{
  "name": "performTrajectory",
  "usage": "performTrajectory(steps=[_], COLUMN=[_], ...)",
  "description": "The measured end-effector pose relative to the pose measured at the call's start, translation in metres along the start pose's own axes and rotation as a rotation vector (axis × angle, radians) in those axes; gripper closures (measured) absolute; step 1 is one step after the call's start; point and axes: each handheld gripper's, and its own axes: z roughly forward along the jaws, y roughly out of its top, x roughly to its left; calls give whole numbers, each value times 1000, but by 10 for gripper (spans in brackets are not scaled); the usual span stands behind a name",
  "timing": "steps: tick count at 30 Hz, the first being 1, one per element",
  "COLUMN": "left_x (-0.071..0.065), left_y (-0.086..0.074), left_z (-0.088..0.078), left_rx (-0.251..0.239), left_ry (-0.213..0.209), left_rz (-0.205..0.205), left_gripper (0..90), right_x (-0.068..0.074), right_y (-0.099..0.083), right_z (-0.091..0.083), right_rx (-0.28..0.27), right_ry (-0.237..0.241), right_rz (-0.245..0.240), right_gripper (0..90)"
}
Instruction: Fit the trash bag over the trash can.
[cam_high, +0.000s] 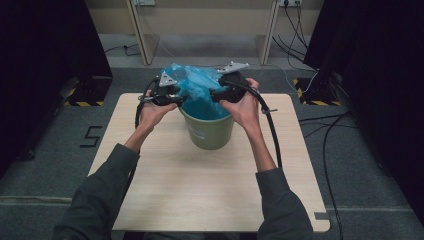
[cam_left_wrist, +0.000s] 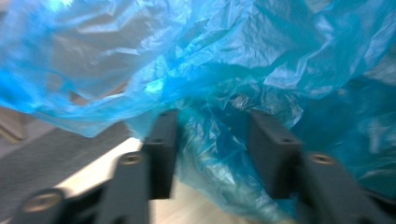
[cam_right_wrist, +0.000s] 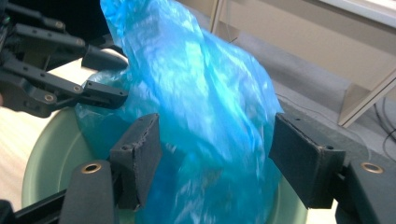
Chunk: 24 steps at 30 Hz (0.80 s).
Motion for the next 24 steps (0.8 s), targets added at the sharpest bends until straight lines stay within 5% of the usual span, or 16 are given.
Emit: performTrajectory(steps=[4, 6, 9, 11, 15, 18, 20, 24], left_x=[0, -3, -10, -14, -26, -39, -46, -53], left_y=[1, 3, 4, 4, -3, -13, -17, -15], left_z=[-7, -12, -20, -26, -44, -54, -58, -60], left_rx=[-17, -32, -47, -59, -94, -93, -99, -113], left_ry=[6, 7, -3, -26, -73, -104, -121, -133], left_rz=[14, 64, 116, 148, 215, 268, 279, 283], left_gripper=[719, 775, 842, 870, 877, 876, 874, 868], right_x=[4, 6, 7, 1, -25, -43, -50, -50], right_y=[11, 15, 17, 15, 2, -9, -16, -20], right_z=[17, 26, 33, 33, 26, 17, 13, 5], right_rx=[7, 16, 23, 48, 67, 46, 59, 22], right_ry=[2, 9, 22, -15, -76, -88, -107, -92], right_rz=[23, 20, 6, -9, 64, 150, 150, 186], right_gripper=[332, 364, 613, 731, 811, 803, 749, 502])
